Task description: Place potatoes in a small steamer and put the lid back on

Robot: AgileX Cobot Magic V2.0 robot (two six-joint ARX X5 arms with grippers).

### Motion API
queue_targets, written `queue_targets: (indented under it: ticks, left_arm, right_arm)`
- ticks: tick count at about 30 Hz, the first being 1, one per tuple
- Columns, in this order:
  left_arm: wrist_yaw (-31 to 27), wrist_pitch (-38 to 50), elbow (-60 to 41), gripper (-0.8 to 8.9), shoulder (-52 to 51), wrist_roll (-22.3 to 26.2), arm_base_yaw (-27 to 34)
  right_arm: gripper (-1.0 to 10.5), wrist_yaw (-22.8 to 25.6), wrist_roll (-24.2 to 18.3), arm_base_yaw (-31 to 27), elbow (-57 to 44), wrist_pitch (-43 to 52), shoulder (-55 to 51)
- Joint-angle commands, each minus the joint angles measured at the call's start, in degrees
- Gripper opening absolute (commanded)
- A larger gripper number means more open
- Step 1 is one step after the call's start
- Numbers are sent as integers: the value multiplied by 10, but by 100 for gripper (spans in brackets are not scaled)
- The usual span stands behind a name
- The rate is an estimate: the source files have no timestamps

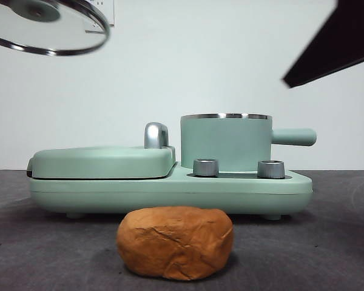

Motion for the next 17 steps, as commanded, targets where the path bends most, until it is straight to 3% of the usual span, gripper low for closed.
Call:
queue_targets:
  ticks: [1, 17]
  left_arm:
    - [-3, -1, 8, 16, -24, -7, 4]
    - [-23, -41, 8, 15, -69, -10, 20]
  right_arm:
    - [321, -1, -2, 32, 22, 8, 50]
    - [321, 0, -14, 143, 63, 66, 276]
